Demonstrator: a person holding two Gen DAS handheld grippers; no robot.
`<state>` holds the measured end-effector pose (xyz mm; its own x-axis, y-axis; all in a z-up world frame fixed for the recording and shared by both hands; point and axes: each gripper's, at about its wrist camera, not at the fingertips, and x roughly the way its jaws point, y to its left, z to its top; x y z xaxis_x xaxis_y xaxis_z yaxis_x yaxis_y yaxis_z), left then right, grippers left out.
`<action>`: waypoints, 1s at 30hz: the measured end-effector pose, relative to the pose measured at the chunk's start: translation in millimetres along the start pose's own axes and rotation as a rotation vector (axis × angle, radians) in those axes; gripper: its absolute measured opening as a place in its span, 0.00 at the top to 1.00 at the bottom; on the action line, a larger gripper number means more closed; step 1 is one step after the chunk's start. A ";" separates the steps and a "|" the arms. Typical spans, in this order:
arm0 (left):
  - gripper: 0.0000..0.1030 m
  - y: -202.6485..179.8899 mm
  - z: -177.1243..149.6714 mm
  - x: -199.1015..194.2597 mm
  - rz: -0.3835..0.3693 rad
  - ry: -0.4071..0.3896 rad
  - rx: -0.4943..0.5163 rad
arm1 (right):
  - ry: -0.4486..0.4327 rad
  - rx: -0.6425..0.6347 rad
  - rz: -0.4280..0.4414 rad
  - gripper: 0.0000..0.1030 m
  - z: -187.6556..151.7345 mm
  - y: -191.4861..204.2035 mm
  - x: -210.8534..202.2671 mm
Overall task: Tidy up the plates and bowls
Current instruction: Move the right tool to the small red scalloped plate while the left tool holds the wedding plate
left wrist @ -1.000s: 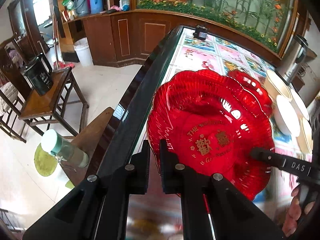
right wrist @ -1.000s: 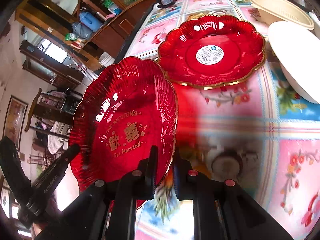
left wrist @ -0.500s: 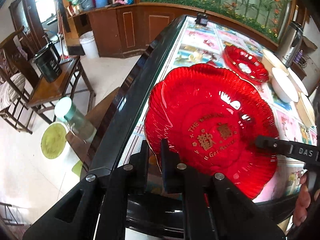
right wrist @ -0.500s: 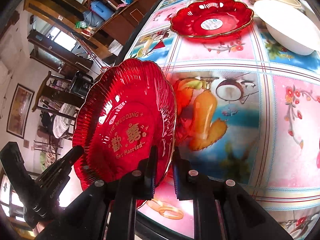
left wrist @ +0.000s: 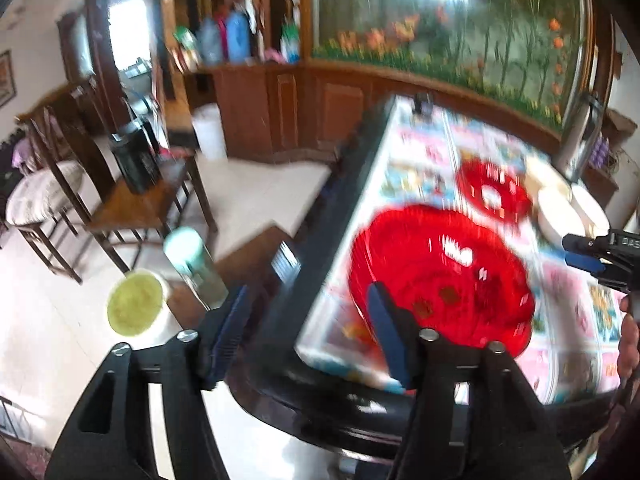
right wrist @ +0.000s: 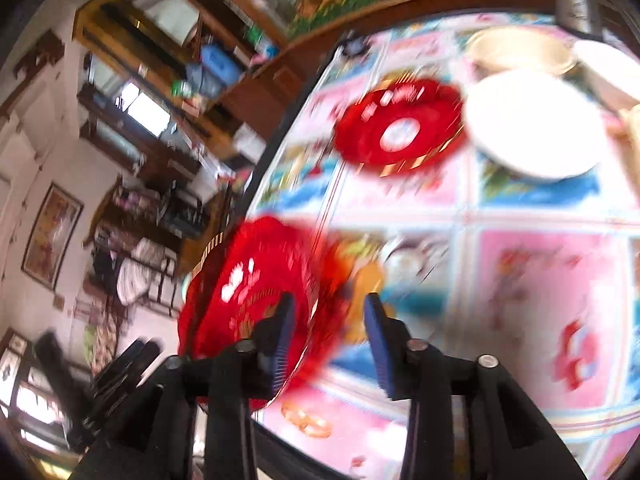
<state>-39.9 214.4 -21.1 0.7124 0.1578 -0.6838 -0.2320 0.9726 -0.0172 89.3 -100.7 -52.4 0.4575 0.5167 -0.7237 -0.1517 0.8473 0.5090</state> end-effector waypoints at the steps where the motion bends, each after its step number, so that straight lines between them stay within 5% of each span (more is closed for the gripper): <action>1: 0.33 1.8 5.2 -6.0 -0.011 -0.026 -0.014 | -0.020 0.016 -0.007 0.56 7.0 -4.8 -5.9; 6: 0.21 -10.3 32.0 -19.6 -0.210 -0.077 -0.142 | -0.072 0.112 -0.059 0.56 47.2 -29.6 -7.5; 11: 0.21 -48.0 36.4 -15.4 -0.372 -0.054 -0.136 | -0.063 0.195 -0.056 0.56 73.9 -42.6 21.4; 23: 0.21 -75.7 23.8 -3.5 -0.396 0.000 -0.091 | -0.036 0.366 -0.092 0.58 97.4 -84.3 94.0; 28: 0.21 -84.6 23.1 -5.2 -0.378 0.007 -0.068 | -0.023 0.368 -0.067 0.84 104.3 -89.0 111.0; 30: 0.21 -86.2 23.1 -7.0 -0.376 0.008 -0.067 | -0.010 0.379 -0.034 0.85 101.7 -89.9 112.2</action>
<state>-9.5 133.3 1.9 0.7506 -0.2095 -0.6267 0.0018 0.9490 -0.3152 243.3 -131.4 -131.9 0.4656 0.4863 -0.7394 0.1979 0.7572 0.6226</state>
